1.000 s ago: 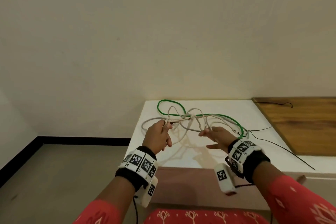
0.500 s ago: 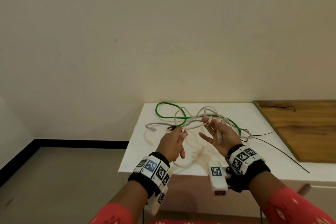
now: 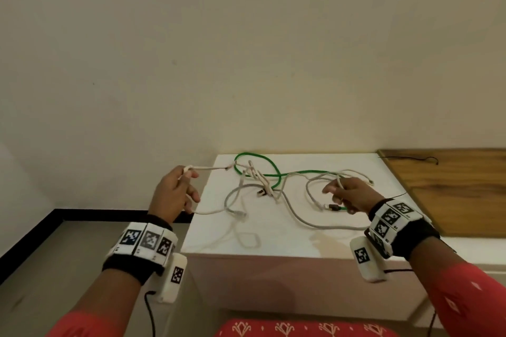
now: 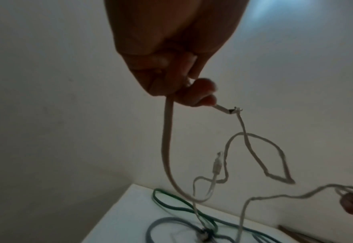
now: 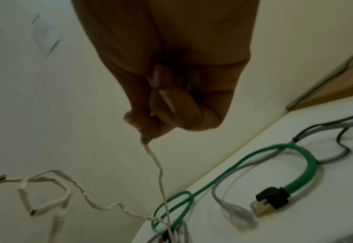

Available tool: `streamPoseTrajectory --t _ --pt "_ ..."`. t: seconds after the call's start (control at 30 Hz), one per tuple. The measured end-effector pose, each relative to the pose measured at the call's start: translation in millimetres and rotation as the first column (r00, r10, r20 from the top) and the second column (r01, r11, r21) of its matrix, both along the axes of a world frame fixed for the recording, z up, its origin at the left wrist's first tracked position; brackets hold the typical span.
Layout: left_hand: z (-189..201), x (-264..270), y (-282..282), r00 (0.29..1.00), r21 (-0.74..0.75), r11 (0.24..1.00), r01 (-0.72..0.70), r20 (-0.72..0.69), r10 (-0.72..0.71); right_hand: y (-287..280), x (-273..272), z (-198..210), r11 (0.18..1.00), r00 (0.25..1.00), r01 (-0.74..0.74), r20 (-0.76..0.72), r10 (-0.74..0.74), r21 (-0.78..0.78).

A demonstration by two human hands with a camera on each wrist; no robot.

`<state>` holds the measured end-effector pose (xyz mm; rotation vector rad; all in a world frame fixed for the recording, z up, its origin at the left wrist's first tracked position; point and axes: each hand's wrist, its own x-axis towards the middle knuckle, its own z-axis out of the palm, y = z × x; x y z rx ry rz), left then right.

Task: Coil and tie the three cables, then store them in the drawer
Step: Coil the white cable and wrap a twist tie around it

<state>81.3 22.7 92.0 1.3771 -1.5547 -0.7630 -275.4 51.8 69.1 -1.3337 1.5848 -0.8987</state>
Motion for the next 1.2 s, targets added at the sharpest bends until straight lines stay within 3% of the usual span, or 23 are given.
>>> streamPoseTrajectory --t 0.13,0.33,0.47,0.57,0.67,0.77,0.9,1.03,1.1,1.2 --pt "-2 20 6 0.999 0.017 0.999 -0.048 0.001 0.048 5 4 35 0.988 0.993 0.109 0.052 -0.103 -0.114" --pt "-23 31 16 0.995 0.182 0.983 -0.013 0.1 -0.005 20 20 95 0.964 0.97 -0.241 -0.04 0.238 -0.11" --pt "-26 25 19 0.992 0.183 0.983 -0.02 0.124 -0.003 25 30 125 0.937 0.94 -0.325 -0.146 0.307 -0.124" --pt "-28 17 20 0.984 0.253 0.967 -0.014 0.177 -0.032 23 34 138 0.941 0.963 -0.263 -0.111 0.244 -0.213" --pt "-20 0 30 0.945 0.205 0.977 0.054 0.305 -0.117 29 47 134 0.934 0.912 -0.356 -0.232 0.339 -0.035" --pt "4 -32 48 0.909 0.039 0.954 0.297 0.294 -0.296 45 70 116 0.89 0.884 -0.455 -0.104 0.456 0.033" --pt "17 -85 71 0.799 -0.07 0.809 0.583 0.231 -0.556 67 92 103 0.866 0.838 -0.498 0.234 0.492 -0.038" --pt "8 -114 76 0.792 -0.231 0.759 0.609 0.131 -0.596 81 94 101 0.873 0.769 -0.478 0.431 0.472 -0.102" --pt "5 -116 71 0.794 -0.229 0.761 0.607 0.131 -0.594 87 87 100 0.868 0.728 -0.483 0.497 0.471 -0.116" --pt "-3 -117 61 0.795 -0.172 0.778 0.604 0.199 -0.573 90 74 99 0.852 0.603 -0.497 0.641 0.474 -0.163"
